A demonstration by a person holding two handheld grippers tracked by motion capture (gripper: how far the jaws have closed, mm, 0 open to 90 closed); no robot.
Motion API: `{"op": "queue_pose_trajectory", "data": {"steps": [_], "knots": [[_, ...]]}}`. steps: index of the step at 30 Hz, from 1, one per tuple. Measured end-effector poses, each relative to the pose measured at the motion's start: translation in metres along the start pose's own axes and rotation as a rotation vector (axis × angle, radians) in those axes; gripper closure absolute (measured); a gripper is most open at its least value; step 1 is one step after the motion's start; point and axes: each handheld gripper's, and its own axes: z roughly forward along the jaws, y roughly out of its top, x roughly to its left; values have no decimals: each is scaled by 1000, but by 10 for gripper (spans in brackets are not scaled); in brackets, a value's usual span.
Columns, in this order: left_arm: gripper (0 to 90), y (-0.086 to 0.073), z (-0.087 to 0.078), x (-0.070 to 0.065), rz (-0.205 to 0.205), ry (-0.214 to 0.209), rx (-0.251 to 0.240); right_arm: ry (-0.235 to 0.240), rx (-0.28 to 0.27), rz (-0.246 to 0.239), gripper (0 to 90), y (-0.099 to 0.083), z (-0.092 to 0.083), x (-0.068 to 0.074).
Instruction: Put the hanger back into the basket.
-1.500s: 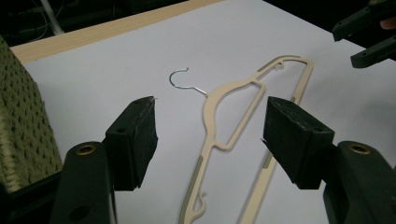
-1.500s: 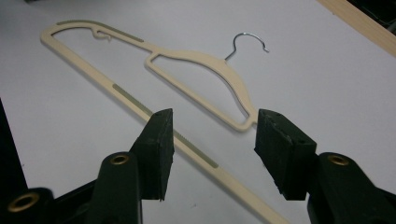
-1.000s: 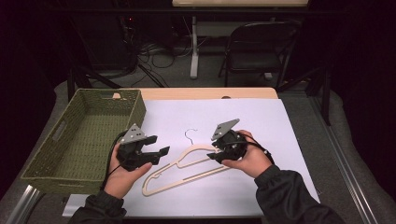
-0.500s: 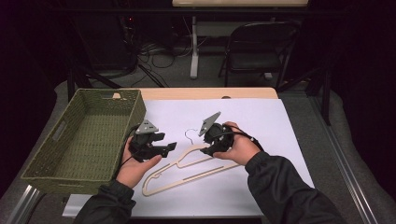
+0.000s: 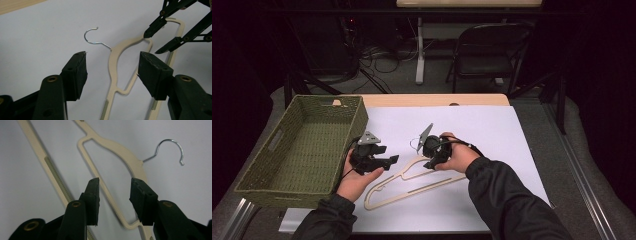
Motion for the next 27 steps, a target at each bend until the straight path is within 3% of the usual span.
{"op": "queue_pose_trajectory", "data": {"steps": [9, 17, 27], "knots": [[401, -1, -4, 0, 3, -4, -3, 21, 65, -27, 613, 2, 23, 0], [401, -3, -5, 0, 3, 0, 0, 43, 124, -44, 655, 0, 33, -1], [401, -4, -4, 0, 1, -1, 6, 46, 155, -58, 669, -1, 41, -1]]}}
